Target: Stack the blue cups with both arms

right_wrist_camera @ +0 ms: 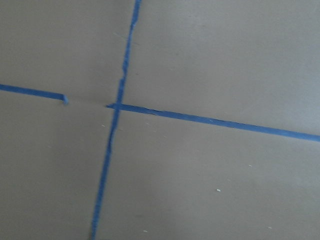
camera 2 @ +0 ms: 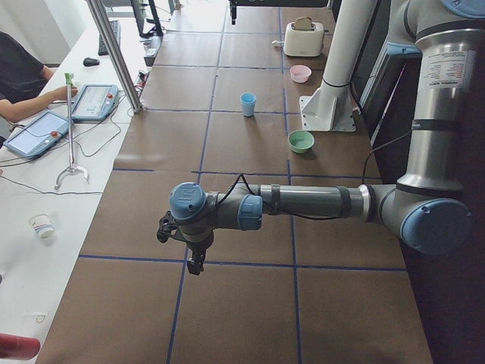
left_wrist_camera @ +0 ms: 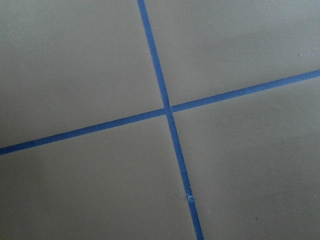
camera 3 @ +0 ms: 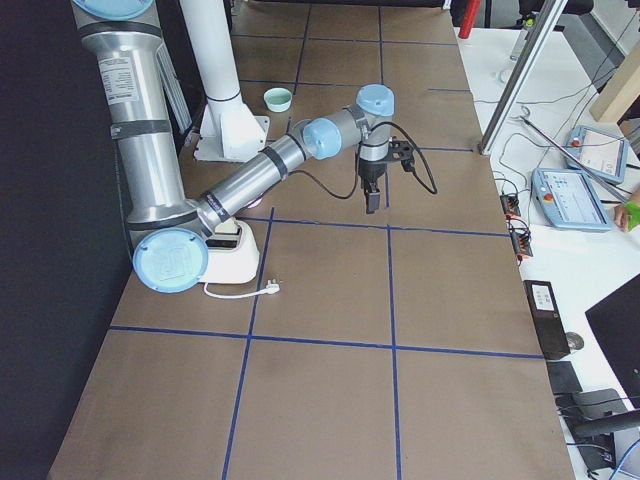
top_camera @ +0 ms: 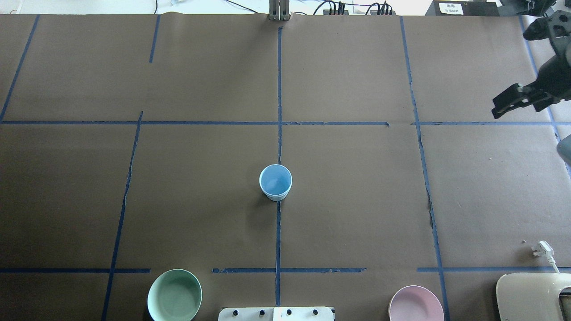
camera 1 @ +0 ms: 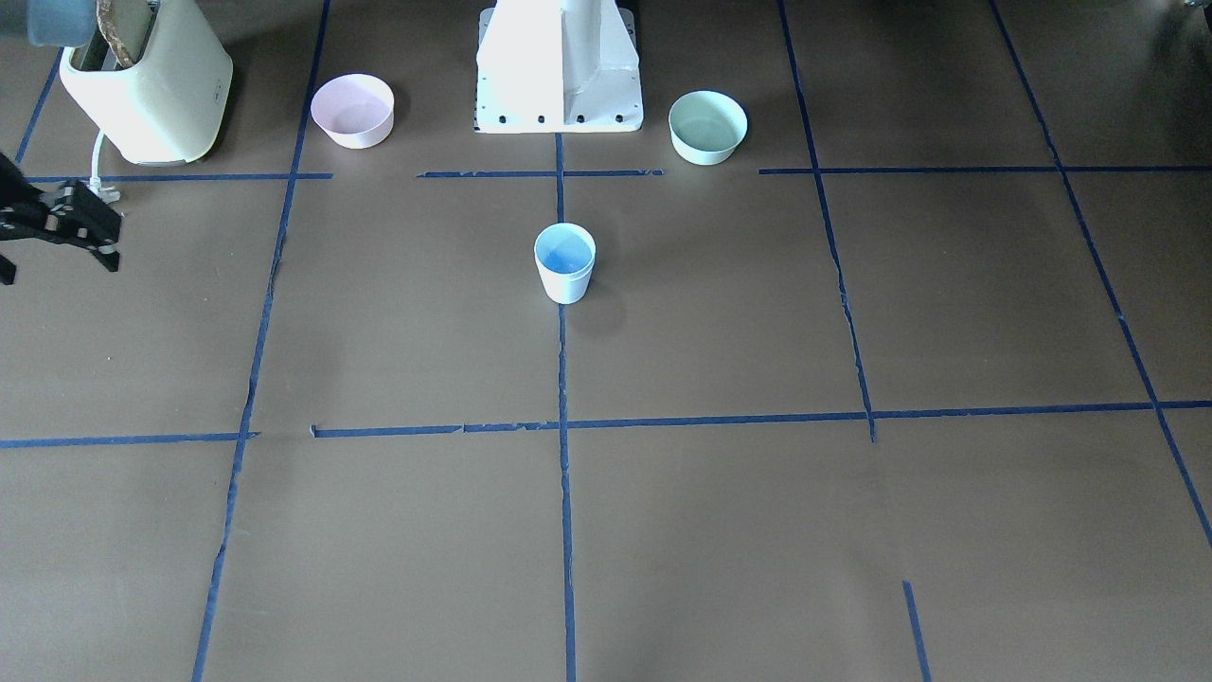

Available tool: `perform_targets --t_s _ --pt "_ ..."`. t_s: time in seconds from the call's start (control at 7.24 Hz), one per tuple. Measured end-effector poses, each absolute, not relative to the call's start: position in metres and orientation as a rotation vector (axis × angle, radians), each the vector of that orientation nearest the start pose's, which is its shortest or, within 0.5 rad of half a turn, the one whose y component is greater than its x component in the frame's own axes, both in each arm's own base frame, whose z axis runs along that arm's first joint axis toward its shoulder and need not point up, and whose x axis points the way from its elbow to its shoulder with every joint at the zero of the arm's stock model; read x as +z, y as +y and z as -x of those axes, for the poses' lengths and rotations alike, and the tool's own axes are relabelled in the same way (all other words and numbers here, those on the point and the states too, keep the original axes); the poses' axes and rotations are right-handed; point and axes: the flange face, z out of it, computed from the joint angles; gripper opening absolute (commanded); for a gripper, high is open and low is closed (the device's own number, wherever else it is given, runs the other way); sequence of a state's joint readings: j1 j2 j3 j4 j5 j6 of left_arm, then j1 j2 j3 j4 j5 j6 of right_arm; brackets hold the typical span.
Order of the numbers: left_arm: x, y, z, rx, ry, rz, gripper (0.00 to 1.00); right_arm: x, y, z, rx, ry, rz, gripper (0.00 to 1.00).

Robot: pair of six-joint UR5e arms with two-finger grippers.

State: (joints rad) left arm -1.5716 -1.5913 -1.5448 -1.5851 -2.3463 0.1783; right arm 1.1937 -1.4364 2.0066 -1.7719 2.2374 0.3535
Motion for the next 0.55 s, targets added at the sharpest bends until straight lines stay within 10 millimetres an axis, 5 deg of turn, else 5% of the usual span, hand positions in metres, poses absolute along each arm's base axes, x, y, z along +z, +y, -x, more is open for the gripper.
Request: perform_targets --t_s 0.41,0.55 --pt "0.675 -0.485 0.080 0.109 0.787 -0.043 1.00 0.536 -0.492 -0.006 -0.168 -0.840 -0.045 1.00" --pt "0.679 -0.478 0.082 0.095 0.802 -0.033 1.00 0.558 -0.489 -0.028 -0.151 -0.873 -0.042 1.00"
